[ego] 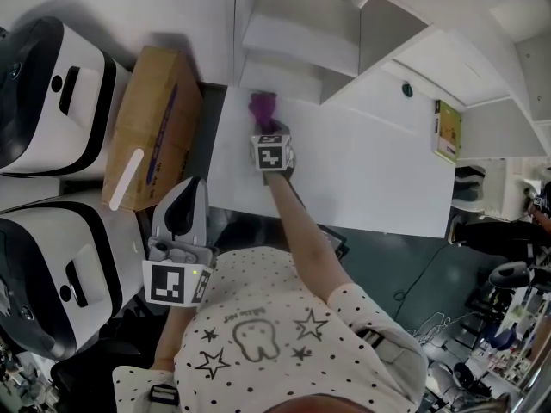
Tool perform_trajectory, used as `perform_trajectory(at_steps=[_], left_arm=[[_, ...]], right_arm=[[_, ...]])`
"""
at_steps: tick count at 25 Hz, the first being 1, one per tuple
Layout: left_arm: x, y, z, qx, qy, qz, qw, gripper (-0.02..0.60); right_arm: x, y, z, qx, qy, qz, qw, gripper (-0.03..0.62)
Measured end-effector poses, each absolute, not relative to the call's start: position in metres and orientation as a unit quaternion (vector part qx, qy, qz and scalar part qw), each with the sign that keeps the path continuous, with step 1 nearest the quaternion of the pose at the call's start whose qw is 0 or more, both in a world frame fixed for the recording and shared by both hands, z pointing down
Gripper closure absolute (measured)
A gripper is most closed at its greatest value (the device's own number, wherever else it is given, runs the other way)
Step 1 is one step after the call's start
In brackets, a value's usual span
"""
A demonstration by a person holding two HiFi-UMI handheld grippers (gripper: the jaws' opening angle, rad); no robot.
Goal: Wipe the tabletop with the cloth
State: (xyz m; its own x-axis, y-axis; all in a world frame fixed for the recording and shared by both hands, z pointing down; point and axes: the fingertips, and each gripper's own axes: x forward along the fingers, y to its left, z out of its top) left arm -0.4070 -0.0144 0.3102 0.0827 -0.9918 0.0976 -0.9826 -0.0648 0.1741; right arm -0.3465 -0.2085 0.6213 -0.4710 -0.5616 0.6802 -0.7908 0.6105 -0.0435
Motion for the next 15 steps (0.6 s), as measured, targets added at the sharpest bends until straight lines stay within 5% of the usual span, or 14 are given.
perform_trajectory(at_steps=[15], left_arm=[[-0.411, -0.008, 0.308, 0.722, -0.685, -0.015, 0.093, 0.586]], right_arm=[[-0.39, -0.196, 0.622, 0.356, -0.863, 0.175, 0.313, 0.531]])
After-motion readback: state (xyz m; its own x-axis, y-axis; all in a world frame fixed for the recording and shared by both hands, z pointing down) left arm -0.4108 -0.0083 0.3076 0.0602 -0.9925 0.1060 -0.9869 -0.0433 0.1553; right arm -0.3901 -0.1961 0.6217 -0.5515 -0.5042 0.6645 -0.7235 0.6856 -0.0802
